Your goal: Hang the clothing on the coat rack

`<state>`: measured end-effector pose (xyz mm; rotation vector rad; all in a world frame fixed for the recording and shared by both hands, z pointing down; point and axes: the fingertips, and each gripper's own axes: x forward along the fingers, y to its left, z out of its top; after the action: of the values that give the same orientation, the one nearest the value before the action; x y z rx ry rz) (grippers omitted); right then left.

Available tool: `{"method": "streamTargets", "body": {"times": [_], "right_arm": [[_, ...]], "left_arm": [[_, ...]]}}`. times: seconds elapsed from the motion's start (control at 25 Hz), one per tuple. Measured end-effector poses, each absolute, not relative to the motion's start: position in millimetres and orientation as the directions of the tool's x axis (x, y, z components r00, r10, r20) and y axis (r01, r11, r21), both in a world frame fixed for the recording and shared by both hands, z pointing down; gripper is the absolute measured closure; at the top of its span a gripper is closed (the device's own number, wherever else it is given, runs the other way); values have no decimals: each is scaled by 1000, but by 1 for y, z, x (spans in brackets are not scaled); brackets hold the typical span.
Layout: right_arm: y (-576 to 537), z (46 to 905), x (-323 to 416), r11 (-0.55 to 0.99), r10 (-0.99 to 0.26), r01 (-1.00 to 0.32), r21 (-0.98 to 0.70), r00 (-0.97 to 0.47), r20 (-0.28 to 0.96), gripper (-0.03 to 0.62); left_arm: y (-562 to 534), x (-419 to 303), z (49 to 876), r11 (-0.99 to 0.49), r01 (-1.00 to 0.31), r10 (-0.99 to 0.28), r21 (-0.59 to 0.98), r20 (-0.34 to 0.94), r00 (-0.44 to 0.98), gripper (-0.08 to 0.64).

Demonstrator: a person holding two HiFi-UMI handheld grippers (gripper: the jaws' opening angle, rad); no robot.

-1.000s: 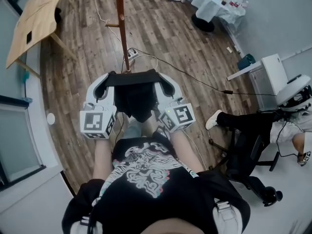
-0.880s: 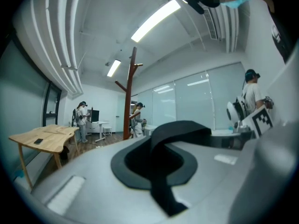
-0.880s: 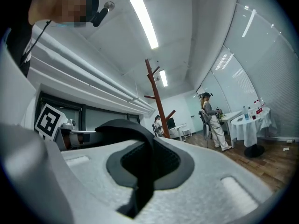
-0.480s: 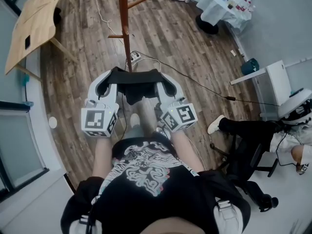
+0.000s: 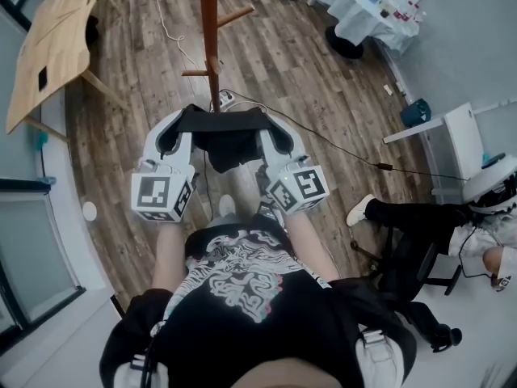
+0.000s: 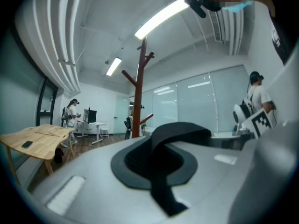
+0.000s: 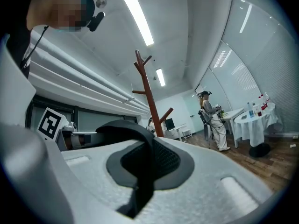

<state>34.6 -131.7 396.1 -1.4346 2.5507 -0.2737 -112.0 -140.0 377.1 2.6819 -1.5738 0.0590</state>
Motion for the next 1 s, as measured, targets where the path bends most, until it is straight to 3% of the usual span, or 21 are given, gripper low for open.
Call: {"method": "streamTargets", "body": {"times": [0.4,1.0], "right_arm": [[-145,391,25,490,-870,-829,-271,-484,-92,578],[-181,383,31,461,-886,-839,-289,-453,-98,578]], "left_arm": [[-159,-125,380,-502,-863,-863,59,39,504,557],[-188,-124,376,-510,-860,-859,15,49,510,557]]}}
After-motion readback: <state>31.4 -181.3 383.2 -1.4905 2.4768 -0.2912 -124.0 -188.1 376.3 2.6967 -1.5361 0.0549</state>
